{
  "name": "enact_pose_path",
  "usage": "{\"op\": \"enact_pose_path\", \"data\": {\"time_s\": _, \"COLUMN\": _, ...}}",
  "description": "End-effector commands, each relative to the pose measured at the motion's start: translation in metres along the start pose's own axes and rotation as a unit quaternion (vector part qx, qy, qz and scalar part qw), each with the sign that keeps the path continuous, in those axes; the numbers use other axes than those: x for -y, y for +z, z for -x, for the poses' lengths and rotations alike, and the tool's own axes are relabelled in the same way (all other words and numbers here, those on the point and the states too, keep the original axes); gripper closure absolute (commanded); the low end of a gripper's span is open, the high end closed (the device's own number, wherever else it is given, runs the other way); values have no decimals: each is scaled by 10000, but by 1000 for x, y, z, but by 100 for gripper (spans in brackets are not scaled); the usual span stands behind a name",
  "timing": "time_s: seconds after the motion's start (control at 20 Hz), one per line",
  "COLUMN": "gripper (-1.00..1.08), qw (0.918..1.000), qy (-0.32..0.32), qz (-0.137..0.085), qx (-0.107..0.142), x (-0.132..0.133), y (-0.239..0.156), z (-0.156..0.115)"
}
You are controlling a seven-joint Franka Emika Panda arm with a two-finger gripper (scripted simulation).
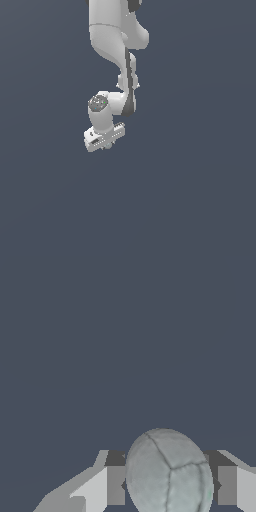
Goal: Pick up the object and move it to a goal position.
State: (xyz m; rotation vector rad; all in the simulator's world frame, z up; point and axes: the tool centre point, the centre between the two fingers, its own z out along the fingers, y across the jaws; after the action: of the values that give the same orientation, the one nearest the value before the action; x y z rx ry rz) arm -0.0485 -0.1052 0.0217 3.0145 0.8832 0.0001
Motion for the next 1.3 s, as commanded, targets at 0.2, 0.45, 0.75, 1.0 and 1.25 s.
{"op": "enact_pose_path", "data": {"time_s": 0.2, "gripper": 108, "qw": 10000, "qy": -1, "qz": 1, "qx": -1, "x": 3, "y": -12, "z": -1}}
{"op": "enact_pose_path", "data": {"time_s": 0.45, "gripper": 108, "qw": 10000, "qy": -1, "qz": 1, "qx": -1, "x": 9, "y": -36, "z": -2}}
{"op": "enact_pose_path", "data": {"time_s": 0.75, "gripper": 108, "qw": 10000, "qy": -3, "qz": 3, "qx": 1, "x": 21, "y": -82, "z": -5}}
{"op": "enact_pose_path", "data": {"time_s": 1.0, "gripper": 108, "qw": 10000, "qy": -5, "qz": 4, "qx": 3, "x": 35, "y": -135, "z": -8}}
{"op": "enact_pose_path", "data": {"time_s": 1.25, "gripper": 108, "qw": 10000, "qy": -5, "qz": 4, "qx": 3, "x": 50, "y": -193, "z": -13}}
